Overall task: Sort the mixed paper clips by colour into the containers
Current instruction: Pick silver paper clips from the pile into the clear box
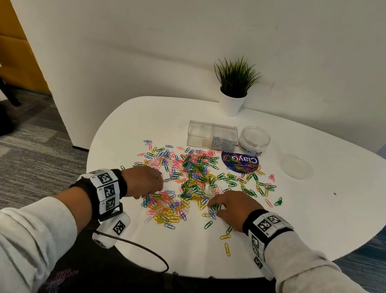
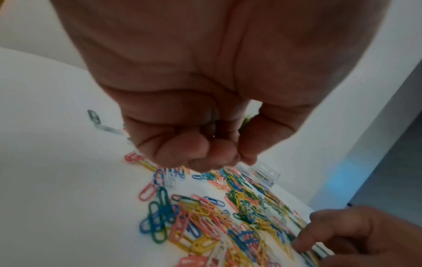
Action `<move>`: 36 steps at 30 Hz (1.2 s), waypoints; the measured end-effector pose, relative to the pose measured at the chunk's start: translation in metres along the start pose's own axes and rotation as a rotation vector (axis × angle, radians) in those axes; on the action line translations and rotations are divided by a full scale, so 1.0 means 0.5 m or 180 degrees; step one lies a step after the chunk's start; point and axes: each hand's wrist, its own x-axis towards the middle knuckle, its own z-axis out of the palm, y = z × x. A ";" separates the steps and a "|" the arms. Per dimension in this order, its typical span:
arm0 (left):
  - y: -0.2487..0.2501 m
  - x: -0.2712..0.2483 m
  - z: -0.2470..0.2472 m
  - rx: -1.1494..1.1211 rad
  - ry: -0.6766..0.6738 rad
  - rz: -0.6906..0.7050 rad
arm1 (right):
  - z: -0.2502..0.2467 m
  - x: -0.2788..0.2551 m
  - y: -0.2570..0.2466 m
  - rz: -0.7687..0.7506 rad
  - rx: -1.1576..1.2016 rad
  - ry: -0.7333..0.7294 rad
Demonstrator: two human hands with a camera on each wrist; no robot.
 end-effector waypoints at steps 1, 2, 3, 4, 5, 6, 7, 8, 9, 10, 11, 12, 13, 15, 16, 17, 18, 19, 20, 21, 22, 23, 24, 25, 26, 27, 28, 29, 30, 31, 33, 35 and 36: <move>0.001 -0.002 -0.003 0.0488 -0.0085 0.0087 | 0.001 0.001 -0.002 0.0017 -0.0013 -0.0011; 0.005 -0.007 -0.004 0.1054 -0.0212 0.0144 | 0.001 0.002 -0.003 0.0031 -0.0025 0.0012; 0.008 -0.010 -0.001 0.1588 -0.0351 0.0139 | 0.000 0.002 -0.002 0.0043 -0.0056 0.0042; 0.012 -0.012 0.004 0.2033 -0.0481 0.0097 | -0.003 -0.002 -0.002 0.0049 -0.0092 0.0082; 0.015 -0.014 0.009 0.2377 -0.0582 0.0040 | -0.007 -0.005 -0.001 0.0064 -0.0101 0.0127; 0.016 -0.015 0.014 0.2606 -0.0644 -0.0032 | -0.010 -0.007 -0.001 0.0080 -0.0060 0.0157; 0.019 -0.015 0.018 0.2763 -0.0672 -0.0075 | -0.015 -0.009 0.002 0.0109 0.0040 0.0188; 0.022 -0.015 0.021 0.2860 -0.0682 -0.0106 | -0.018 -0.011 0.006 0.0153 0.0195 0.0228; 0.024 -0.013 0.023 0.2922 -0.0676 -0.0131 | -0.021 -0.011 0.013 0.0238 0.0474 0.0282; 0.027 -0.012 0.025 0.2991 -0.0657 -0.0144 | -0.026 -0.012 0.020 0.0355 0.0959 0.0338; 0.030 -0.012 0.027 0.3053 -0.0644 -0.0147 | -0.030 -0.014 0.027 0.0493 0.1622 0.0380; 0.033 -0.014 0.030 0.3088 -0.0620 -0.0134 | -0.032 -0.016 0.032 0.0628 0.2345 0.0433; 0.035 -0.015 0.032 0.3110 -0.0584 -0.0111 | -0.034 -0.017 0.034 0.0762 0.2996 0.0491; 0.035 -0.018 0.035 0.3167 -0.0527 -0.0052 | -0.037 -0.016 0.031 0.0954 0.3716 0.0618; 0.035 -0.018 0.035 0.3214 -0.0517 -0.0039 | -0.039 -0.015 0.025 0.0977 0.3833 0.0643; 0.034 -0.018 0.034 0.3253 -0.0521 -0.0042 | -0.040 -0.011 0.020 0.0972 0.3821 0.0625; 0.035 -0.018 0.033 0.3273 -0.0535 -0.0052 | -0.041 -0.007 0.014 0.0931 0.3719 0.0555; 0.034 -0.017 0.032 0.3261 -0.0554 -0.0060 | -0.039 -0.001 0.008 0.0869 0.3430 0.0448; 0.033 -0.017 0.030 0.3218 -0.0566 -0.0069 | -0.037 0.005 0.002 0.0748 0.2897 0.0340; 0.032 -0.016 0.030 0.3163 -0.0569 -0.0080 | -0.034 0.011 -0.003 0.0583 0.2126 0.0262; 0.031 -0.016 0.029 0.3140 -0.0560 -0.0081 | -0.028 0.016 -0.008 0.0423 0.1353 0.0187; 0.030 -0.015 0.030 0.3149 -0.0539 -0.0078 | -0.021 0.021 -0.011 0.0302 0.0748 0.0140; 0.028 -0.015 0.033 0.3169 -0.0524 -0.0080 | -0.015 0.023 -0.015 0.0243 0.0363 0.0094; 0.027 -0.015 0.035 0.3179 -0.0524 -0.0076 | -0.010 0.023 -0.016 0.0224 0.0174 0.0062; 0.027 -0.015 0.038 0.3188 -0.0538 -0.0075 | -0.007 0.022 -0.014 0.0233 0.0079 0.0030; 0.027 -0.014 0.041 0.3199 -0.0557 -0.0070 | -0.005 0.021 -0.009 0.0270 0.0040 -0.0007; 0.029 -0.014 0.043 0.3212 -0.0576 -0.0067 | -0.005 0.019 -0.003 0.0317 0.0041 -0.0029; 0.029 -0.014 0.044 0.3230 -0.0606 -0.0071 | -0.007 0.017 0.004 0.0373 0.0068 -0.0037; 0.031 -0.015 0.045 0.3243 -0.0649 -0.0090 | -0.012 0.015 0.010 0.0407 0.0070 -0.0027; 0.032 -0.016 0.046 0.3255 -0.0701 -0.0111 | -0.015 0.013 0.015 0.0411 0.0064 -0.0016; 0.035 -0.016 0.048 0.3257 -0.0802 -0.0138 | -0.018 0.013 0.021 0.0307 0.0064 0.0012; 0.036 -0.015 0.047 0.3257 -0.0839 -0.0146 | -0.017 0.016 0.016 0.0097 0.0027 0.0032; 0.035 -0.016 0.045 0.3262 -0.0818 -0.0141 | -0.015 0.017 0.012 -0.0012 -0.0014 -0.0001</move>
